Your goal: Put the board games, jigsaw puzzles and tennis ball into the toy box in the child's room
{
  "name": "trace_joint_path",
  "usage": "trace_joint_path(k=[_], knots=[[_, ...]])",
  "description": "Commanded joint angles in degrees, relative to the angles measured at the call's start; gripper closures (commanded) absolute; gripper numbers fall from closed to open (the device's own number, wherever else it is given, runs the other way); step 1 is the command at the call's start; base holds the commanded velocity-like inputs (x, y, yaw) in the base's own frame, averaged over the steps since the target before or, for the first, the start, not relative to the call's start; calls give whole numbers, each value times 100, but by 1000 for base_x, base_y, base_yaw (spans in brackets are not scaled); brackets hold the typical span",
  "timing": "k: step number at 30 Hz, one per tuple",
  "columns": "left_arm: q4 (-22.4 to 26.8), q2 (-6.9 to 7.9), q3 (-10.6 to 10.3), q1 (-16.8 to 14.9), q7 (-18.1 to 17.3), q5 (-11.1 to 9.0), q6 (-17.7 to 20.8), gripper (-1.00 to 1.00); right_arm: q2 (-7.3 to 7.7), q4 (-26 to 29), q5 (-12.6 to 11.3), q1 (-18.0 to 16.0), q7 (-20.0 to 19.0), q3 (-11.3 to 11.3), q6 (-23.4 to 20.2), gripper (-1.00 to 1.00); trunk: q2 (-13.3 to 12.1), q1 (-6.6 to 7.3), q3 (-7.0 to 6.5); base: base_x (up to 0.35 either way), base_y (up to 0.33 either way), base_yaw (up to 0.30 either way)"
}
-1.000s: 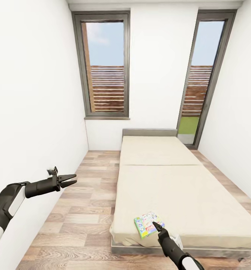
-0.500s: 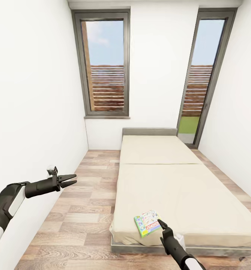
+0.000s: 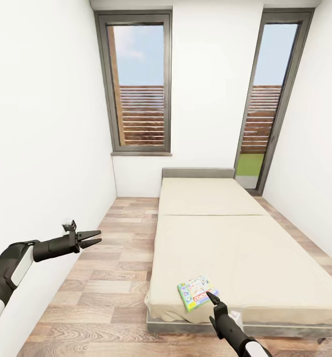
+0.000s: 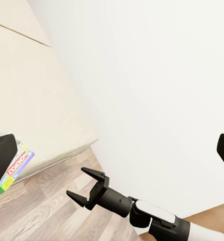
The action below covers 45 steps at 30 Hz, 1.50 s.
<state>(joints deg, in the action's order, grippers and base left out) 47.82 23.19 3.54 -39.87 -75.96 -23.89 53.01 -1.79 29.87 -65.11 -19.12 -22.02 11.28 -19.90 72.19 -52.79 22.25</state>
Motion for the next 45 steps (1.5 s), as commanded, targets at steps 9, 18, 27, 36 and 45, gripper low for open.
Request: trace_joint_path(k=[9, 18, 27, 36, 45], knots=[[0, 2, -2, -4, -6, -19, 51, -100, 18, 1, -40, 4, -20, 232, -127, -100, 366, -198, 169, 0, 0, 0], [0, 2, -2, -4, -6, -19, 51, -100, 34, 1, -42, 38, -57, 395, -143, -100, 727, -396, 330, 0, 0, 0], [-6, 2, -2, -4, 2, -19, 43, -100, 65, 7, -14, 56, -60, 410, -78, -100, 1088, -594, 492, 0, 0, 0], [-9, -7, -10, -4, 3, -13, 43, -100, 72, 1, -28, 57, -73, 424, -78, -100, 1449, -791, 653, 0, 0, 0], [-9, -7, -11, -5, 3, -11, 43, -100, 78, -18, -24, 69, -429, 427, -82, -100, 1810, -989, 815, 0, 0, 0]])
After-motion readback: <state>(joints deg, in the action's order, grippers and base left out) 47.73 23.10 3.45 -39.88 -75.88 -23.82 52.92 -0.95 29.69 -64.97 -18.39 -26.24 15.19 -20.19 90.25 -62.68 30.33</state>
